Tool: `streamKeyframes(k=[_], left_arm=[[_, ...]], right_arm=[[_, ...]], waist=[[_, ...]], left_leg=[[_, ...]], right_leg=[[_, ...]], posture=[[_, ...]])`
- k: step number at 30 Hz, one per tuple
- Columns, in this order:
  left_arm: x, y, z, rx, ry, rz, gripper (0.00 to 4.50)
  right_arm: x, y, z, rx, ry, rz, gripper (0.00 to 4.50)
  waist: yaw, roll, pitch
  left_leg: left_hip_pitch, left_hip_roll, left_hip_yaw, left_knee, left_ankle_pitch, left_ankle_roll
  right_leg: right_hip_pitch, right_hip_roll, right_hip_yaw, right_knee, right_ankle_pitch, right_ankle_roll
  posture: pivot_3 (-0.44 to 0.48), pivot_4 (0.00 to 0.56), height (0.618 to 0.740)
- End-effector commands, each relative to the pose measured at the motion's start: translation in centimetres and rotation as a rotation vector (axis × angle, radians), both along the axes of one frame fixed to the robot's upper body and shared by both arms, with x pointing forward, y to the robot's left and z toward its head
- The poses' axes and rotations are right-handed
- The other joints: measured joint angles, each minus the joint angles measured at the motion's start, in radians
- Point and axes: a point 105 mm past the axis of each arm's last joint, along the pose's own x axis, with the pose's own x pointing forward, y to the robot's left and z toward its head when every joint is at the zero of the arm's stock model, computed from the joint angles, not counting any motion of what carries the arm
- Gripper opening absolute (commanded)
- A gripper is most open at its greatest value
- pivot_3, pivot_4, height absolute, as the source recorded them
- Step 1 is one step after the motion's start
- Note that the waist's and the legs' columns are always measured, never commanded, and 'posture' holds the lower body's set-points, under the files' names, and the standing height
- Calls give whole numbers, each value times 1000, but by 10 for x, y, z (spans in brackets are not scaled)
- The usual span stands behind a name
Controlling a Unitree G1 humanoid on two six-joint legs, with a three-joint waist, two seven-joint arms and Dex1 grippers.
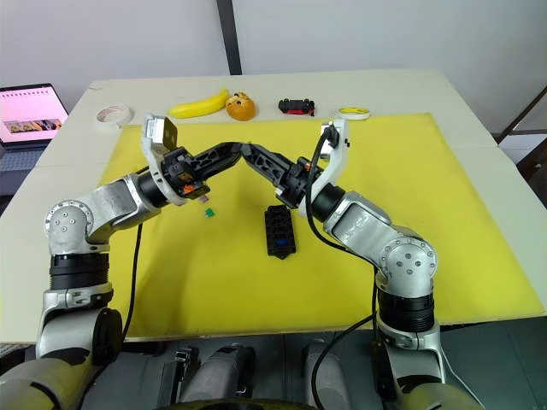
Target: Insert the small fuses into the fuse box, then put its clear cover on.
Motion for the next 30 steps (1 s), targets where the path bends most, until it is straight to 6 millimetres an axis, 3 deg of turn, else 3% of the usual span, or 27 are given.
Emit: streamKeyframes(k=[1,29,30], left_arm=[[-6,-2,9,-12,-45,-9,0],[-2,-4,10,-39,-25,-3,0],[-2,-4,10,-38,-24,-3,0]], right_arm=[[-3,2,10,29,-27,21,2261],[-5,3,7,20,-12,21,2261],[-5,3,7,22,-12,21,2026]], waist=[[0,0,0],[1,0,0],[1,0,0]], left_leg=[[0,0,0,0,0,0],[0,0,0,0,0,0],[0,0,0,0,0,0]], right_leg=[[0,0,0,0,0,0],[0,0,0,0,0,0],[0,0,0,0,0,0]], posture=[[0,150,740],[0,150,740],[0,150,740]])
